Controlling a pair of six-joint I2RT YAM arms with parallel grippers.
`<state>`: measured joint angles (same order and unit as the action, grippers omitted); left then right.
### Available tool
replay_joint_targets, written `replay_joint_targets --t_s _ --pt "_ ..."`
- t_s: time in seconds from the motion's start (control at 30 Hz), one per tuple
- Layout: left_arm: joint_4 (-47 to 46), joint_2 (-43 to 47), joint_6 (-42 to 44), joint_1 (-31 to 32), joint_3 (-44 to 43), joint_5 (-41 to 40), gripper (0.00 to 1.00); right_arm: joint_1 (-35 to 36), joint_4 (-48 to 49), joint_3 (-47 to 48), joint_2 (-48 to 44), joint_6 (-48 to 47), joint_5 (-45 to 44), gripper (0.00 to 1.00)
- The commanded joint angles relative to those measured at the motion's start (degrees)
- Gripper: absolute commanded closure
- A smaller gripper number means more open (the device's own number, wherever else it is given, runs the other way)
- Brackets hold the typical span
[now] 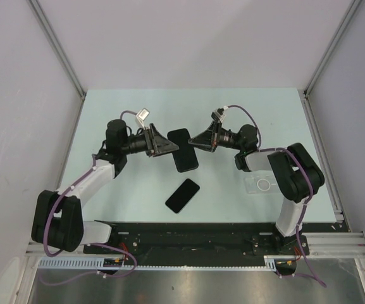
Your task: Put the phone into the phone case
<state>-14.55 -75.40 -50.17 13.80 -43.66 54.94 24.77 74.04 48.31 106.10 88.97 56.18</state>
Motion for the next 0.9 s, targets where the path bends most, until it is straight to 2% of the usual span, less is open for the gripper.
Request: replay_joint_targets --t_s 0.0,0.2,0.27,0.3,0.33,0.43,0.57,0.6,0.7,0.87 --pt "-9.35 1.04 -3.95 2.72 1.64 0.96 0.37 -0.17 17.45 1.61 -3.62 2.17 -5.12 1.00" --pt "-14.81 -0.36 -5.81 4.39 1.48 1.40 0.47 0.27 16.93 1.43 -4.33 1.91 -4.77 0.98" --pt "-15.59 -1.33 -5.81 4.74 1.12 2.10 0.67 0.19 15.70 1.43 -4.76 1.21 -4.33 0.95" --pt "-15.95 -1.59 -5.90 4.74 0.69 3.41 0.77 0.19 15.09 1.43 -4.94 0.08 -4.15 0.90" --pt "-16.21 -2.03 -5.81 4.83 0.42 4.20 0.91 0.10 14.21 1.43 -5.20 -0.63 -3.54 0.86" --pt "-14.56 -2.83 -4.06 4.66 -0.90 6.41 1.00 -0.08 9.73 1.43 -6.69 -4.84 -1.26 0.72" --pt "-5.70 -3.27 3.65 4.74 -4.75 9.48 1.00 -0.78 5.06 0.91 -8.72 -9.77 2.35 0.48" --pt "-4.02 -3.35 4.81 4.74 -5.38 10.01 1.00 -1.22 5.15 0.73 -8.63 -9.87 2.79 0.46" --pt "-0.40 -3.79 8.07 4.74 -7.05 12.56 1.00 -2.45 7.60 0.55 -7.67 -8.47 4.81 0.41" --pt "5.22 -5.73 11.58 5.01 -9.16 15.81 1.00 -4.56 14.64 0.55 -6.09 -3.10 8.41 0.41"
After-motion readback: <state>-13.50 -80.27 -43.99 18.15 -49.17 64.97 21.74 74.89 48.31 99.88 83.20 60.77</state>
